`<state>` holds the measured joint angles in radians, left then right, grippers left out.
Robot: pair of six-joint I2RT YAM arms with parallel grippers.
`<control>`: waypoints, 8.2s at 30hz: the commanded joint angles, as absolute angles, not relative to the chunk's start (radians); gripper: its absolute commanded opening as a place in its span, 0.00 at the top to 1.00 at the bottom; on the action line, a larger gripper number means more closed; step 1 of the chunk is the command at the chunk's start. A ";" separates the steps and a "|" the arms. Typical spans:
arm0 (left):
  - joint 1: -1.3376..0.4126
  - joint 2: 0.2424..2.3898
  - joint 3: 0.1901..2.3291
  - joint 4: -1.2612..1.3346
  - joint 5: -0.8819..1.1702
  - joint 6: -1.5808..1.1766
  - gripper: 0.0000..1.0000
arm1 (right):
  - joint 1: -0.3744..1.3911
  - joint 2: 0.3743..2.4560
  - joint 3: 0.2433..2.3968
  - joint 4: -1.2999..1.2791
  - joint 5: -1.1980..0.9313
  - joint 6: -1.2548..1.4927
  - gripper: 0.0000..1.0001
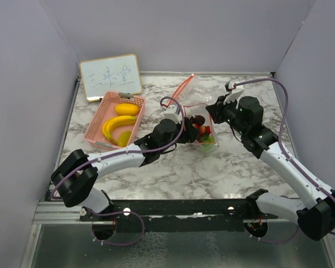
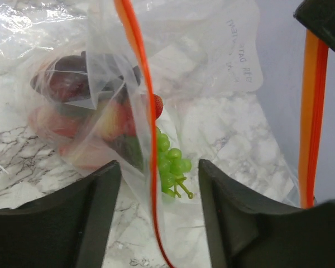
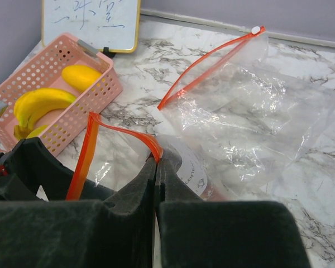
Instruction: Open the zip-top bag and remove the fake food
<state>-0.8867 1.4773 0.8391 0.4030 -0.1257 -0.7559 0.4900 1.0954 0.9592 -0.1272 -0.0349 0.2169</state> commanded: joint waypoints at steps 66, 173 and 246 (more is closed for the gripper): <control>-0.851 1.623 1.207 -0.021 -0.148 -0.543 1.00 | 0.574 1.153 0.615 0.214 -0.191 0.504 0.99; -0.862 1.682 1.123 0.111 -0.013 -0.580 1.00 | 0.574 1.000 0.579 0.082 0.066 0.463 0.99; -0.549 0.892 0.512 -0.029 -0.238 -0.628 0.42 | 0.848 2.195 1.962 -0.041 -0.333 0.276 0.98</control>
<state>-0.5556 0.9123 0.4709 0.0200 -0.1661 -0.6529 0.8146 2.0933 1.8210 -0.0059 -0.3286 0.2901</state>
